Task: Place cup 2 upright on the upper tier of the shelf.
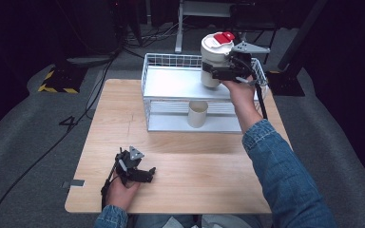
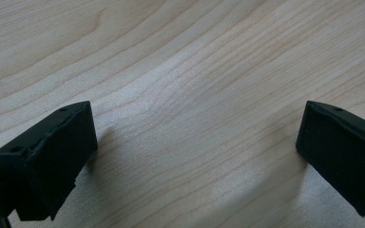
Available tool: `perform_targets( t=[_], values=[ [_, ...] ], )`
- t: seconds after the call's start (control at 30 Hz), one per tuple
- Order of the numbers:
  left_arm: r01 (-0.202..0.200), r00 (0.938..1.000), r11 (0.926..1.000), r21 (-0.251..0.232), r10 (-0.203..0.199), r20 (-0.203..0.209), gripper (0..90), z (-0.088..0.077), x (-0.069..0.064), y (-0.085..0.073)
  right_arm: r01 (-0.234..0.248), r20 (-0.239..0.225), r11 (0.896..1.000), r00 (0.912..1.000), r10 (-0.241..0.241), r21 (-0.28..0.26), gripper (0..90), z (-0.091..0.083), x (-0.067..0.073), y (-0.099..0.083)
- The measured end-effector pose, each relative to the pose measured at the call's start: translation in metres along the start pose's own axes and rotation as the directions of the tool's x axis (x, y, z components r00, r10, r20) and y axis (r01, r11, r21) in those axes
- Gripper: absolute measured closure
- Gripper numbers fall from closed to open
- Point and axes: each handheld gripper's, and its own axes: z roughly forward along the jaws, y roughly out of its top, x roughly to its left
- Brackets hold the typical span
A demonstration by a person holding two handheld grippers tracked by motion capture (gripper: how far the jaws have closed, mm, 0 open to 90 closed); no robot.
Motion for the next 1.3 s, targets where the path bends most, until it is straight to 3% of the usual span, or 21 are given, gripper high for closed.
perform_targets(
  t=[0.6,1.3],
  values=[
    [-0.005,1.0000,1.0000,0.002,0.005,-0.001,0.2,0.000,0.001,0.000,-0.036,-0.018,0.999,0.9992,0.036,-0.006,13.6,0.017,0.004,-0.014],
    [-0.004,1.0000,1.0000,0.000,0.004,0.000,0.2,0.000,0.000,0.000,-0.010,-0.031,1.000,0.9995,0.011,0.017,13.6,0.016,0.006,-0.019]
  ],
)
